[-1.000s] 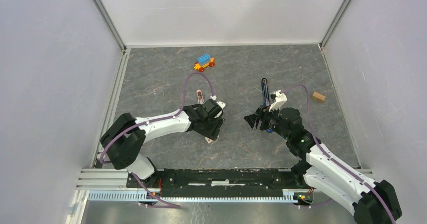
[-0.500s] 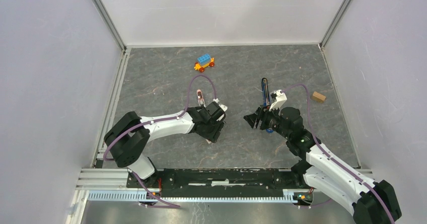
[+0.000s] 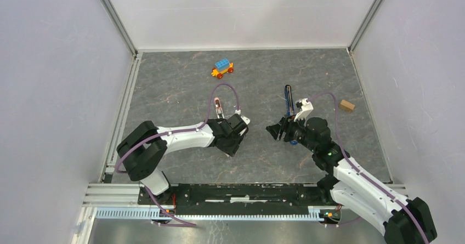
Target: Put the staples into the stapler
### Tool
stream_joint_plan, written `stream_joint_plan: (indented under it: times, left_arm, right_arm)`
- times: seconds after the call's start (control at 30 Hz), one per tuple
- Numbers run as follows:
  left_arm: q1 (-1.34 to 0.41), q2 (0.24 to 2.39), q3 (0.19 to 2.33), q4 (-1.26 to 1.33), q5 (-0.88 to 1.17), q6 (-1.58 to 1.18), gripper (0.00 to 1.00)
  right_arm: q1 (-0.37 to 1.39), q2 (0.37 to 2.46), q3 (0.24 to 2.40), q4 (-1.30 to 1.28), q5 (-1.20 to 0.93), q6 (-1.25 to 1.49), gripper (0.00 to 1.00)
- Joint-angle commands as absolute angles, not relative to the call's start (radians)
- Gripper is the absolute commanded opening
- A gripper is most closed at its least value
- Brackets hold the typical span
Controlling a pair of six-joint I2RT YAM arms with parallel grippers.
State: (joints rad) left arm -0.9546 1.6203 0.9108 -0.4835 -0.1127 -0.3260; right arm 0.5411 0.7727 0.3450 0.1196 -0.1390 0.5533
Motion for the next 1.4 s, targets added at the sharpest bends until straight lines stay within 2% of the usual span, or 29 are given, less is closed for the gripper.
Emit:
stream_joint_plan:
  times: [0.0, 0.3, 0.67, 1.07, 1.37]
  left_arm:
    - [-0.965, 1.636, 0.934, -0.452, -0.135, -0.241, 0.50]
    - [-0.966, 1.646, 0.942, -0.466, -0.152, -0.225, 0.49]
    - [-0.966, 1.600, 0.928, -0.431, -0.134, -0.199, 0.39]
    - [-0.966, 1.453, 0.850, -0.336, -0.103, -0.148, 0.41]
    - [-0.978, 1.305, 0.759, -0.180, -0.019, -0.050, 0.46]
  right_arm:
    - [0.536, 0.755, 0.337, 0.161, -0.149, 0.562, 0.66]
    - [0.533, 0.750, 0.327, 0.164, -0.154, 0.563, 0.66]
    - [0.526, 0.792, 0.310, 0.212, -0.243, 0.590, 0.69]
    - [0.463, 0.878, 0.275, 0.320, -0.395, 0.675, 0.72]
    - [0.459, 1.089, 0.323, 0.421, -0.603, 0.726, 0.79]
